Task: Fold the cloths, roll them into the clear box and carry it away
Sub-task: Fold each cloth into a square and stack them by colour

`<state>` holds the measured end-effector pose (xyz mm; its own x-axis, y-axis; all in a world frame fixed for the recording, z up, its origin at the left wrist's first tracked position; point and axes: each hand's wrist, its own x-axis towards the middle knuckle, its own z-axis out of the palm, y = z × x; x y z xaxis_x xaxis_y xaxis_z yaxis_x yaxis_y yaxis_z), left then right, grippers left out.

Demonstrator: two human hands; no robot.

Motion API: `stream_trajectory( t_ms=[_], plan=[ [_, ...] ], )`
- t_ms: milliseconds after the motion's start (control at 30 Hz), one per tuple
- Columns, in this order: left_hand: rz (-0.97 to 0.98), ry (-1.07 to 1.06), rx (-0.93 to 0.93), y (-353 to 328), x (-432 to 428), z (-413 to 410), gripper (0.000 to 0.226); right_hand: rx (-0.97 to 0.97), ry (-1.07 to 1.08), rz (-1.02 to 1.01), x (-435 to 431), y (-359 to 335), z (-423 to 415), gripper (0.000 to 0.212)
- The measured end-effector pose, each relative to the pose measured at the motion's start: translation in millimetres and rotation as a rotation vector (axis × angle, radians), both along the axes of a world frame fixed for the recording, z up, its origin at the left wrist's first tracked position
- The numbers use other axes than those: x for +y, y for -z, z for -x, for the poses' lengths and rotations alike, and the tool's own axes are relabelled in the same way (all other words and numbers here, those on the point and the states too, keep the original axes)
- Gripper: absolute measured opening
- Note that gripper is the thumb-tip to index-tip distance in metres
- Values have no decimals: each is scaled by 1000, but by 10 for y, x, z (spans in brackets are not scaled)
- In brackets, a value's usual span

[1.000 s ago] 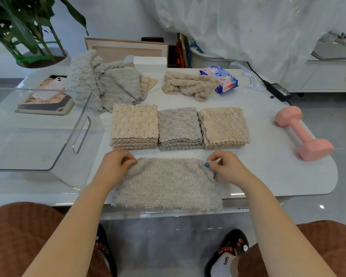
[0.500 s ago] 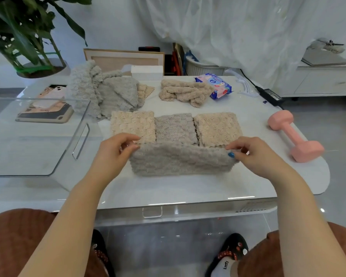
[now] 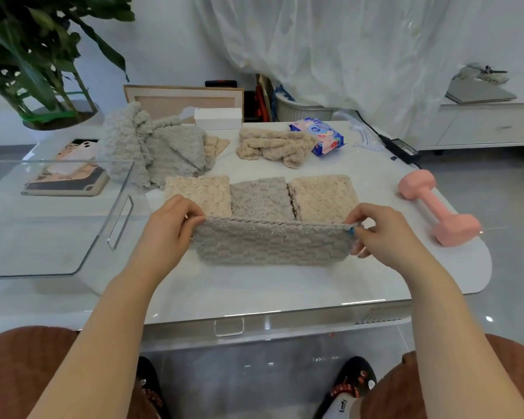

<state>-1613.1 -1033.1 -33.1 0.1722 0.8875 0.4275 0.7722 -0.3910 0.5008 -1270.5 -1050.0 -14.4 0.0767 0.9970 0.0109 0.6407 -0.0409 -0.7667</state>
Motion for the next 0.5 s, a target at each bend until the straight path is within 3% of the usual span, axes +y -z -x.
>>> stream_trajectory(
  t_ms=[167,300,400,500],
  plan=[
    [33,-54,-89,-199,-145,68,9,309,-99,-61,-67,-27,6,22],
    [423,-49,-235,-235,-373,84,7,270,-171,209,-138,14,-11,4],
    [706,36,-241,-123,-440,111,10,126,-211,502,-172,68,40,26],
    [717,26,-246,-103,-363,123,10,101,-153,435,-115,99,88,32]
  ],
)
